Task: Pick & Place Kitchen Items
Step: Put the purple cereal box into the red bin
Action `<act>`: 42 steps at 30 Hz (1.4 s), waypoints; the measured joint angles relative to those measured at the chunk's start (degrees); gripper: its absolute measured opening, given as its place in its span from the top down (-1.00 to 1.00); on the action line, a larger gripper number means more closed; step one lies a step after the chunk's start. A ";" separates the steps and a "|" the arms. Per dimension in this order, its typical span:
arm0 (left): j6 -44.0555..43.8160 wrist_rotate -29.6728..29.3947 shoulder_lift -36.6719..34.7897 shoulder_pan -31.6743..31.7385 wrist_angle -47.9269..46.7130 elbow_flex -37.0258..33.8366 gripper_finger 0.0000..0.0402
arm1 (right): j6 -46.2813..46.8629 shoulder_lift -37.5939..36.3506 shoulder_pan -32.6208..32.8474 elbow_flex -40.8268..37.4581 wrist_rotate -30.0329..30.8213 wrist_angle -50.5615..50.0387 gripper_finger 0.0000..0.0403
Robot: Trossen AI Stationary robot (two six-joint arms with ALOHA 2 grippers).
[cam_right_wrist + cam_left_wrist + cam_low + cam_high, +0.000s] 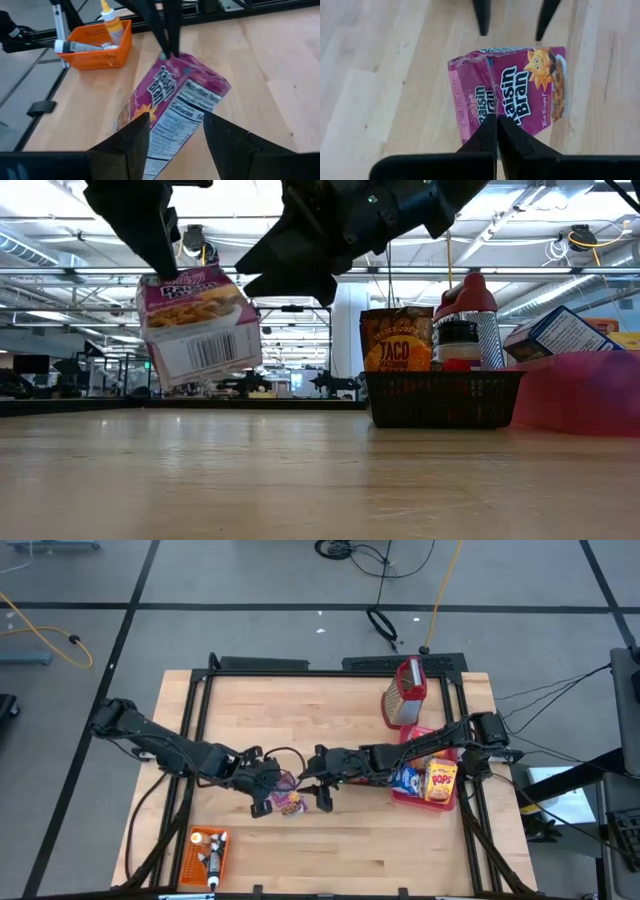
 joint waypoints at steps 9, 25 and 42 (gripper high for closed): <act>3.49 -6.61 0.00 -2.64 0.21 0.00 1.00 | 3.17 0.00 -2.49 0.00 -0.27 0.77 -0.08; 7.34 -15.23 -0.02 -3.67 2.33 0.00 1.00 | 4.69 0.00 -2.65 0.00 -3.22 5.08 -0.27; 12.07 -17.42 -0.02 -3.76 5.98 0.00 1.00 | 7.50 3.02 -3.92 -0.09 -3.41 6.48 0.02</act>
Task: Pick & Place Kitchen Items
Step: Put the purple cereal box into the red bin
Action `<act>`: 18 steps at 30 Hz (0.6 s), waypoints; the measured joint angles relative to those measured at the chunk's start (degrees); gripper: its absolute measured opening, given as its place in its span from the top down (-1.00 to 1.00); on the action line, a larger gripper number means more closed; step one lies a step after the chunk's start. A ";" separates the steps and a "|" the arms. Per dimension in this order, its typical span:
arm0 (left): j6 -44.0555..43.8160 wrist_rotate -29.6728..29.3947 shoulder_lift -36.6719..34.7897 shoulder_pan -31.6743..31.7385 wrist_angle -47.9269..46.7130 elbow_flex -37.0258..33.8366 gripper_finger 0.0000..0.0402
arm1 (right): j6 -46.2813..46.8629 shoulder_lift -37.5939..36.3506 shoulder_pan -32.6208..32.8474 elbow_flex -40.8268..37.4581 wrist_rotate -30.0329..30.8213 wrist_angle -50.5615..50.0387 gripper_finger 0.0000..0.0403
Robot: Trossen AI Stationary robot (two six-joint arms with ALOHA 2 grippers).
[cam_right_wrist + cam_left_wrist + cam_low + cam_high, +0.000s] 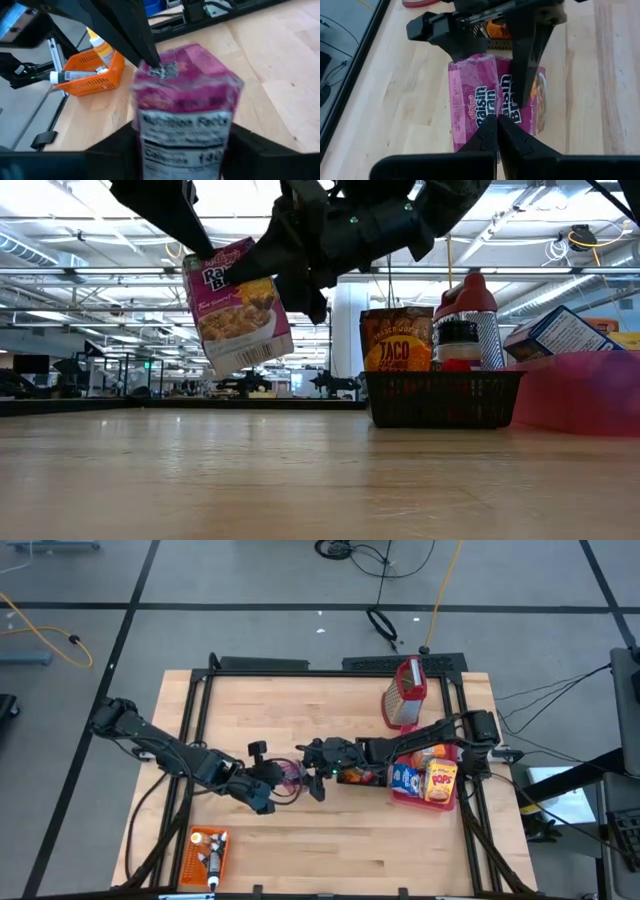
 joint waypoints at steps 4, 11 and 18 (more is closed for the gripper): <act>0.00 0.15 0.00 -0.06 0.07 0.00 1.00 | -1.39 -0.02 0.04 0.04 -0.03 0.25 0.34; 0.56 0.26 0.00 0.61 -0.22 0.00 0.99 | -3.15 -0.02 0.02 0.04 0.10 0.12 0.83; 1.49 -0.26 -0.50 1.88 -3.47 0.00 0.99 | -3.70 -0.02 -0.08 0.04 0.66 0.06 0.86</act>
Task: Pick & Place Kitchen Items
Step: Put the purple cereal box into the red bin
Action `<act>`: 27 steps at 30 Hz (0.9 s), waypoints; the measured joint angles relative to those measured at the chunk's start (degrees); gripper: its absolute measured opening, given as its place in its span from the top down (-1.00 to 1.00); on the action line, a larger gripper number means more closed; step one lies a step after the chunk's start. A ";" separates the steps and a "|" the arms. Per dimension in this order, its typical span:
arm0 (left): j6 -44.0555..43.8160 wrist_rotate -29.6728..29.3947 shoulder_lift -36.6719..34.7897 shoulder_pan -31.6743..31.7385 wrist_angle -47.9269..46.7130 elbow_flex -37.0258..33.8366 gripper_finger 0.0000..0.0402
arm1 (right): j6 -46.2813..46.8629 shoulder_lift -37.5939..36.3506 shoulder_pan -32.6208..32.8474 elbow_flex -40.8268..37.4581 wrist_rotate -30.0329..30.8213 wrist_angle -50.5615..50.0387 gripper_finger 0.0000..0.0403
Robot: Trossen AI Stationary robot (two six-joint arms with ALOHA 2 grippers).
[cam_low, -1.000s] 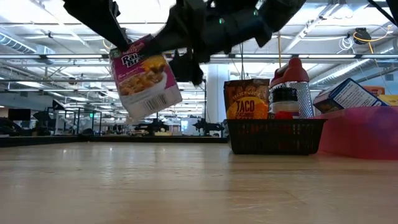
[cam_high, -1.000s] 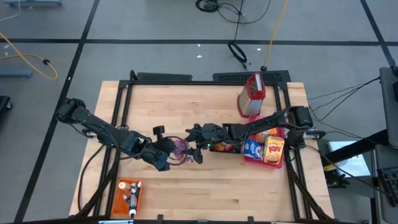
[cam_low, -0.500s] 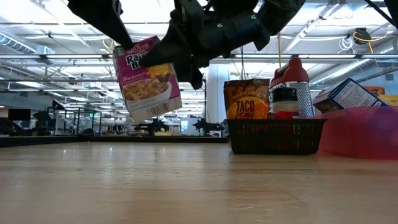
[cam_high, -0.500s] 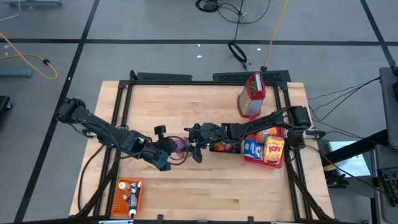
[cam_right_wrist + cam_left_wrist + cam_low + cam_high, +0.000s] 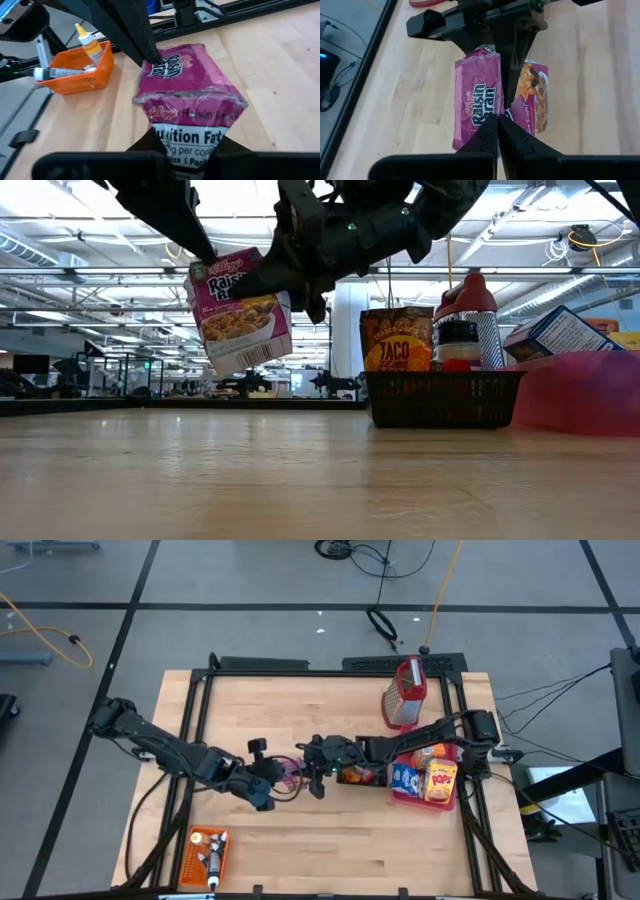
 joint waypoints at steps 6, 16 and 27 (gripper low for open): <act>2.11 -0.72 -3.19 0.67 -0.72 0.09 0.98 | -1.39 -1.23 -0.34 0.15 0.77 -1.50 0.88; -0.11 -8.85 -15.74 0.77 -4.22 -0.02 0.98 | -5.05 -6.94 0.30 -0.01 4.45 -9.25 0.89; -1.14 -8.48 -17.19 0.60 -4.09 -0.99 0.98 | -7.64 -23.42 6.93 -5.47 30.01 -21.19 0.88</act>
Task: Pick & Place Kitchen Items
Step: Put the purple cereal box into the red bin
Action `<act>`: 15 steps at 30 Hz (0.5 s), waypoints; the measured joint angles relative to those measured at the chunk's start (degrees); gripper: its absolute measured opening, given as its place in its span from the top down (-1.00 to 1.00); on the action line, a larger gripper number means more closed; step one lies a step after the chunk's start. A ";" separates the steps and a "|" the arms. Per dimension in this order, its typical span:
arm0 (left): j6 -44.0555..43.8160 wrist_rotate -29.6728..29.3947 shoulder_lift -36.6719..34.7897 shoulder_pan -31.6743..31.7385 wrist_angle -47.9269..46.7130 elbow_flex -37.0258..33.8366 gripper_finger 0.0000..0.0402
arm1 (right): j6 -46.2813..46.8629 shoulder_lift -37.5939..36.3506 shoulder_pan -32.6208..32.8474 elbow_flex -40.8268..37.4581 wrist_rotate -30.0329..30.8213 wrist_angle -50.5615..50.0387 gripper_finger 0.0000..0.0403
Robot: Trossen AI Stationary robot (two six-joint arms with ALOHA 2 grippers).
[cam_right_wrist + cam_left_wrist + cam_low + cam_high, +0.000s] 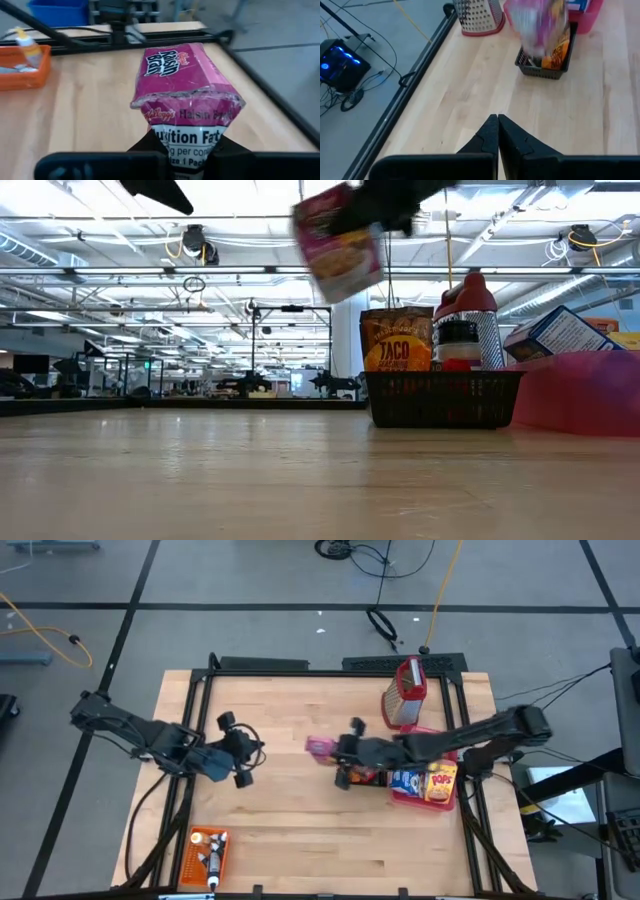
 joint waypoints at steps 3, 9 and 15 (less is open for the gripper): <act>-0.02 0.02 0.40 0.00 0.32 -0.49 0.98 | 2.53 -7.32 2.86 -6.03 8.98 0.12 0.88; -1.75 0.02 0.45 0.15 0.52 -2.38 0.98 | 10.66 -21.00 8.74 -19.50 27.01 -0.27 0.88; -3.84 -0.02 0.45 0.15 0.81 -3.72 0.98 | 14.58 -29.51 12.42 -28.28 36.40 -0.27 0.89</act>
